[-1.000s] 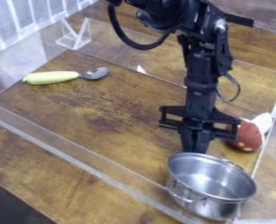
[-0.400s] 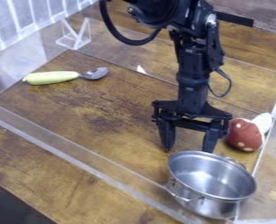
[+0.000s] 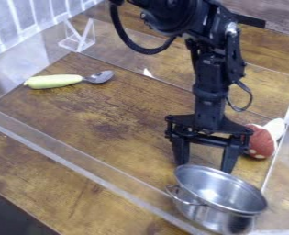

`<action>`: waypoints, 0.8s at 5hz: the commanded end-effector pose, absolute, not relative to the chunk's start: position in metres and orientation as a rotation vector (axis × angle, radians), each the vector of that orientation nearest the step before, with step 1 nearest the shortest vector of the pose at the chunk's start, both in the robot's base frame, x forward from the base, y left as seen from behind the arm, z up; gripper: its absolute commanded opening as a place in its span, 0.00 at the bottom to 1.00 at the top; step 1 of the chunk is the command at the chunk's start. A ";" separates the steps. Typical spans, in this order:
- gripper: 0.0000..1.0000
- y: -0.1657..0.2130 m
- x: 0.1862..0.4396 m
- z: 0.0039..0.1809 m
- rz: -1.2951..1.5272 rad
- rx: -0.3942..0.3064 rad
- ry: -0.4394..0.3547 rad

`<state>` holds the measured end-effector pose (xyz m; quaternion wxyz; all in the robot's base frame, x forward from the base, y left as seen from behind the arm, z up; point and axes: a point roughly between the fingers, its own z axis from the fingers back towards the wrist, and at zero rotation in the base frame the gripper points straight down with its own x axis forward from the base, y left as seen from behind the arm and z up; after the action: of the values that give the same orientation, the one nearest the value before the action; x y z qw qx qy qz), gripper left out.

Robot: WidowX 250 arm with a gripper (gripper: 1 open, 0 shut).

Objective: Put the mushroom in the silver pot

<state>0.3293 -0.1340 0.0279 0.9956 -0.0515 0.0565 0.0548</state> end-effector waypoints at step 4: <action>0.00 -0.143 0.332 0.075 0.019 -0.123 0.008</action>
<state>0.3200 -0.1392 0.0376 0.9972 -0.0430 0.0591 0.0181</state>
